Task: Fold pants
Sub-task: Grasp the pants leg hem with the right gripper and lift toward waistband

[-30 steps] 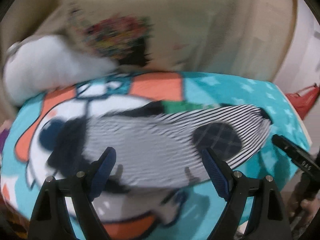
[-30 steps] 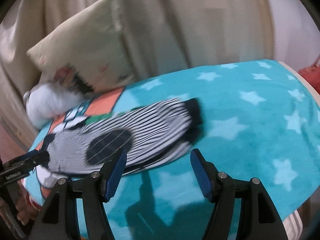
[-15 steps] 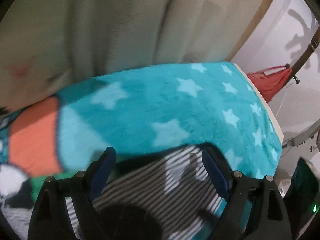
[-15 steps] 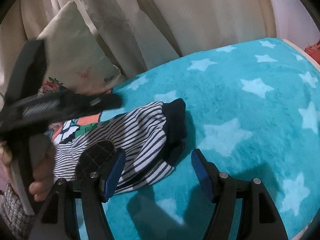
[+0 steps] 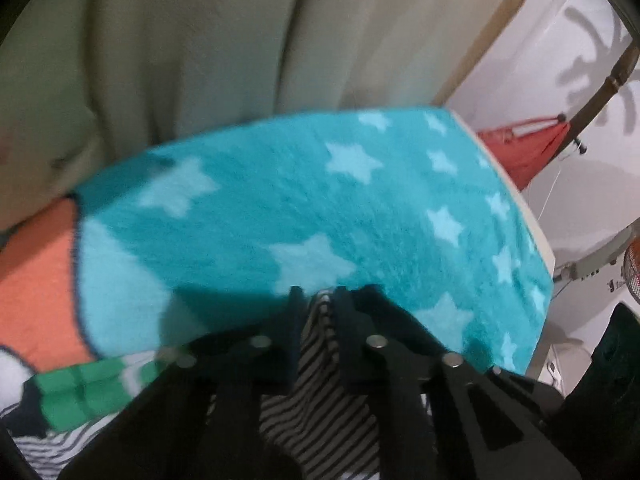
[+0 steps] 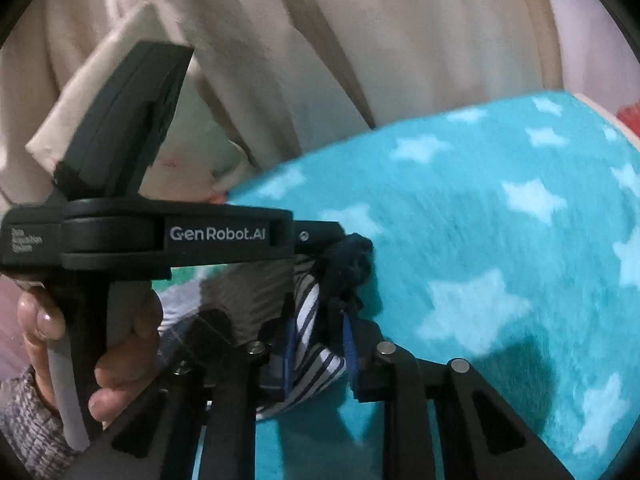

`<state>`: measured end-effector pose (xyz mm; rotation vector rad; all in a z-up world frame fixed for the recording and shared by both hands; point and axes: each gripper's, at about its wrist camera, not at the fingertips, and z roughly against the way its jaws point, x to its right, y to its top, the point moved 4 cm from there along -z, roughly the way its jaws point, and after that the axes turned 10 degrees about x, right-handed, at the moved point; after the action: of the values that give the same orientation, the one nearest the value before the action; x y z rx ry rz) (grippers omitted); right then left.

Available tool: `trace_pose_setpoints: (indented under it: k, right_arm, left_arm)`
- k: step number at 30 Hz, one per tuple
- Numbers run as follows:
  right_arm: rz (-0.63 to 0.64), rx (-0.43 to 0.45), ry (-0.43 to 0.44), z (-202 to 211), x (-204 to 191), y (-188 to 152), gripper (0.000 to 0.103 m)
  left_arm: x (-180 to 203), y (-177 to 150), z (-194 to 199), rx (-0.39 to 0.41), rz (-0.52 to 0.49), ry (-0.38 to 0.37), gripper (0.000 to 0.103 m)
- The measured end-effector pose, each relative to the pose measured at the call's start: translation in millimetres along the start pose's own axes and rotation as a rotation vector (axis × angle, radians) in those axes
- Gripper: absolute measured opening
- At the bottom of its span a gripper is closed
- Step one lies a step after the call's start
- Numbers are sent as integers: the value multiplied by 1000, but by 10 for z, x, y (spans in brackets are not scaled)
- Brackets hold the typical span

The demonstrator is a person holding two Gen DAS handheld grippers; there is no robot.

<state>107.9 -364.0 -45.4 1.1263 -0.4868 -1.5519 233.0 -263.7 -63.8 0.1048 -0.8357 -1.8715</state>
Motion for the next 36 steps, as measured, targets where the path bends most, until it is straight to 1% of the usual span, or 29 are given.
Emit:
trace_pose_setpoints:
  k: [4,7,8,10,11,12,14,15,16,17,18,19,20,22,24,25,26,28,29,30,32,34,36]
  right_arm:
    - [65,14,71,51,-337,71,21]
    - [110,-7,136,3,-631,27,21]
    - [128,-17,155,-29,-727,-3,21]
    - [169,-45,202,-119,-921,-106,21]
    - [189,-60,223,-155,-1010,-166,22]
    - [219,-82,244,-221,-1132,-253,23]
    - [268,-129,270,-303,-1264,-436,23]
    - [280,-151,279,-341,-1310,-495,23]
    - [285,-174,291,-379,-1332,-547,24]
    - [282,-198,308,-393,-1369,-613,25]
    - [278,-206,325,-379,-1381,-641,29]
    - [273,-208,342,-336,-1373,-669,33]
    - [269,-212,356,-286,-1385,-671,35]
    - [255,-225,400,-159,-1396,-633,47]
    - [246,-209,426,-9,-1386,-559,54]
    - [246,-183,419,73,-1385,-502,54]
    - [243,-149,391,131,-1355,-417,54]
    - [226,-115,337,18,-1370,-251,54]
    - [208,-116,313,-44,-1355,-201,54]
    - [189,-125,307,-128,-1358,-169,54]
    - [139,-161,324,-300,-1367,-159,54]
    - [85,-230,335,-553,-1371,-230,54]
    - [38,-297,324,-790,-1341,-336,54]
  left_arm:
    - [-278,-72,385,77,86,-1,12]
    - [-561,-215,640,129,190,19,12]
    - [-702,-305,755,151,232,42,13]
    - [-827,-431,872,174,272,71,20]
    - [-900,-513,951,187,295,86,27]
    - [-982,-611,1060,207,322,104,31]
    - [-1097,-762,1233,240,359,146,36]
    - [-1163,-862,1341,259,386,166,43]
    - [-1192,-907,1395,273,402,169,46]
    - [-1219,-974,1460,295,424,174,51]
    - [-1260,-1046,1547,318,445,189,55]
    - [-1281,-1088,1606,330,454,200,55]
    - [-1313,-1150,1678,348,464,225,56]
    - [-1367,-1233,1768,363,472,268,56]
    - [-1417,-1316,1834,376,473,320,56]
    - [-1436,-1339,1864,379,473,330,56]
    - [-1464,-1372,1869,380,473,339,56]
    - [-1508,-1444,1826,362,481,347,56]
    - [-1526,-1489,1841,350,487,348,56]
    - [-1538,-1521,1781,329,495,347,56]
    - [-1542,-1561,1684,303,503,346,56]
    - [-1546,-1591,1642,299,499,358,56]
    - [-1522,-1598,1676,305,483,359,56]
